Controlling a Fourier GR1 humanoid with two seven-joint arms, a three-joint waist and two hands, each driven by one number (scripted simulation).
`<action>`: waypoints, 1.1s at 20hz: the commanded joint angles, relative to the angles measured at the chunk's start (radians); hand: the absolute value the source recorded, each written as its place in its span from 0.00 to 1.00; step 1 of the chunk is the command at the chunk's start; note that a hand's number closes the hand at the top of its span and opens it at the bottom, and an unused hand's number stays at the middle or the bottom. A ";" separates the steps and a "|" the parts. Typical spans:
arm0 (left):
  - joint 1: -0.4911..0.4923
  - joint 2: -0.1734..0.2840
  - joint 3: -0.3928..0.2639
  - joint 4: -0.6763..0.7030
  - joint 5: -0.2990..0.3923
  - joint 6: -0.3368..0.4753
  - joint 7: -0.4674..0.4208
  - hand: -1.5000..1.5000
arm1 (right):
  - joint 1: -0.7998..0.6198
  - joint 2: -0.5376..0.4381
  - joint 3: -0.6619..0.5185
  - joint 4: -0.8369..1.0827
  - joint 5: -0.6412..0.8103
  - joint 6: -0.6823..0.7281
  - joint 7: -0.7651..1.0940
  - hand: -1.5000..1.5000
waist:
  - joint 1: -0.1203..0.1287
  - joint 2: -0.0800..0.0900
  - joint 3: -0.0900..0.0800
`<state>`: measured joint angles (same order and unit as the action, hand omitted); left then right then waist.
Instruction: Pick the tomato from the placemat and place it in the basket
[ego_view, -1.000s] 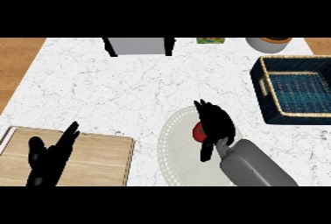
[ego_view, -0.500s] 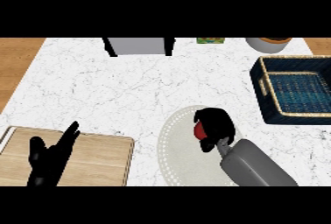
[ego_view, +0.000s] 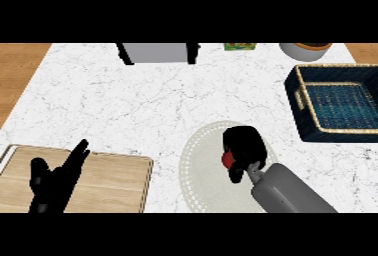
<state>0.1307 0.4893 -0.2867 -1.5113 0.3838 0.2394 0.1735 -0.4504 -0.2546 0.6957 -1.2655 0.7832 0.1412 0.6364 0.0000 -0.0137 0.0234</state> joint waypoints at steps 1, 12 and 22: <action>-0.018 -0.018 0.011 0.085 -0.005 0.006 0.049 0.50 | 0.050 -0.040 0.012 -0.109 0.034 0.029 0.024 1.00 | -0.012 0.011 -0.024; 0.026 -0.030 0.014 0.043 -0.002 0.026 0.054 0.50 | 0.261 -0.038 -0.025 -0.697 0.038 -0.046 0.214 1.00 | -0.042 0.006 -0.024; 0.053 -0.033 0.001 0.046 -0.019 -0.001 0.021 0.50 | 0.114 0.070 -0.369 -1.100 -0.062 -0.112 0.386 1.00 | -0.018 0.010 -0.025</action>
<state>0.1618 0.4806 -0.2653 -1.5383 0.3648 0.2569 0.1923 -0.2686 -0.2016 0.4430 -2.2459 0.7425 -0.0017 0.9174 -0.0322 -0.0145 0.0152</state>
